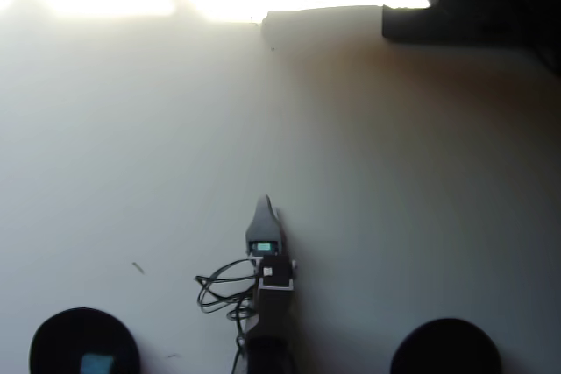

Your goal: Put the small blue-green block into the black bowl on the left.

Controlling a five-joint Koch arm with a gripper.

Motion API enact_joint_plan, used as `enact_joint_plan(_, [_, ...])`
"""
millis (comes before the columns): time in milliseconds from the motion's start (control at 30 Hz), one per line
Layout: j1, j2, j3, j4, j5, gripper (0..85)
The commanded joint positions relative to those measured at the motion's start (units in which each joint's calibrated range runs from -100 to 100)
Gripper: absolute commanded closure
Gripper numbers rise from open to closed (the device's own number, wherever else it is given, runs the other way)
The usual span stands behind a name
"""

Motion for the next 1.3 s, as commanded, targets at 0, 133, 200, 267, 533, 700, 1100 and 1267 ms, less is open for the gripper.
enact_joint_plan(0, [-0.10, -1.63, -1.10, 5.14, -0.73, 38.6])
enact_joint_plan(133, [-0.49, -7.30, -3.04, 1.82, -0.83, 36.3])
enact_joint_plan(200, [-0.78, -12.88, -4.25, -3.21, -0.83, 36.4])
enact_joint_plan(267, [-0.83, -16.62, -4.99, -7.18, -0.83, 36.8])
enact_joint_plan(533, [-0.29, -25.52, -5.54, -14.88, -0.83, 36.9])
enact_joint_plan(700, [0.05, -57.22, -3.14, -49.99, -0.63, 36.1])
enact_joint_plan(1100, [0.24, -77.79, -2.67, -75.04, 0.05, 35.7])
enact_joint_plan(1267, [0.10, -77.79, -2.77, -75.04, 0.00, 36.5])
